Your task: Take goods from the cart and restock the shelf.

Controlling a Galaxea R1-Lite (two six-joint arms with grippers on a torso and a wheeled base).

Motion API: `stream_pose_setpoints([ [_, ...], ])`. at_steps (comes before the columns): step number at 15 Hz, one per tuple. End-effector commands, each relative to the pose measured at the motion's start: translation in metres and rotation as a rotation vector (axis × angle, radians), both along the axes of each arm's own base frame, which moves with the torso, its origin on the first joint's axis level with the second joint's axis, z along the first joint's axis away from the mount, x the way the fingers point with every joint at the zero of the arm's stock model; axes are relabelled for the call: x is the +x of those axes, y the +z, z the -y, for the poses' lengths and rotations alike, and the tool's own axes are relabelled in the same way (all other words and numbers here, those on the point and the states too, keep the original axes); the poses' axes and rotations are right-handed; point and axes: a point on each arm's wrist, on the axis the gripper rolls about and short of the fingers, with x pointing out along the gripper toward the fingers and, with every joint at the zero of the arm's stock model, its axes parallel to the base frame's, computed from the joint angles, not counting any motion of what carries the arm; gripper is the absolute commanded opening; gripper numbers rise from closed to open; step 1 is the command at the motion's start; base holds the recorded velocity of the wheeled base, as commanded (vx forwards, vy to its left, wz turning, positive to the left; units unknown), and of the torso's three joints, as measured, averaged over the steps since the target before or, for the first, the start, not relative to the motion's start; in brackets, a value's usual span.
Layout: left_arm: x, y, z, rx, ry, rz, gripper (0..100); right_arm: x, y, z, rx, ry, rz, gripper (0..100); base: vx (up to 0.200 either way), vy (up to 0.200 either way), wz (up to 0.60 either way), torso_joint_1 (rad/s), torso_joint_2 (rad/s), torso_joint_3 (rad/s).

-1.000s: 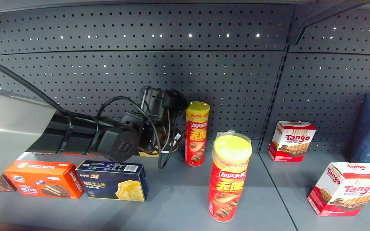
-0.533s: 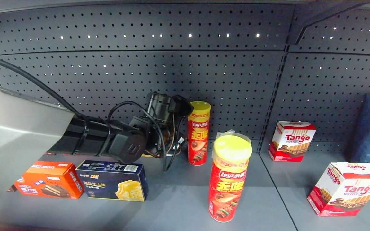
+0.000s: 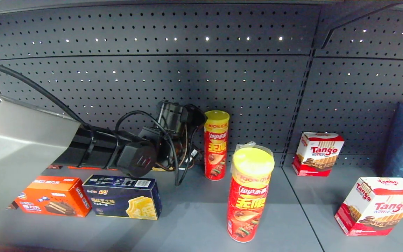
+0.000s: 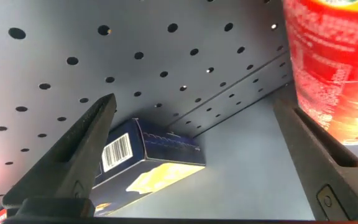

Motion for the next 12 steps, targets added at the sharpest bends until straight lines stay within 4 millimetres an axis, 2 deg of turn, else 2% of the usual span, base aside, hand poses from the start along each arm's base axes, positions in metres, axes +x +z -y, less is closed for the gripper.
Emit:
stream_pose_setpoints([
  [1,0.001,0.000,0.002,-0.001,-0.003,0.003,100,0.000,0.000,0.000,-0.001,-0.001,-0.001,100,0.000,0.000,0.00,0.000,0.00,0.000],
  [12,0.002,-0.006,0.030,-0.008,-0.054,0.012,100,0.000,0.000,0.000,-0.002,-0.001,-0.001,100,0.000,0.000,0.00,0.000,0.00,0.000],
])
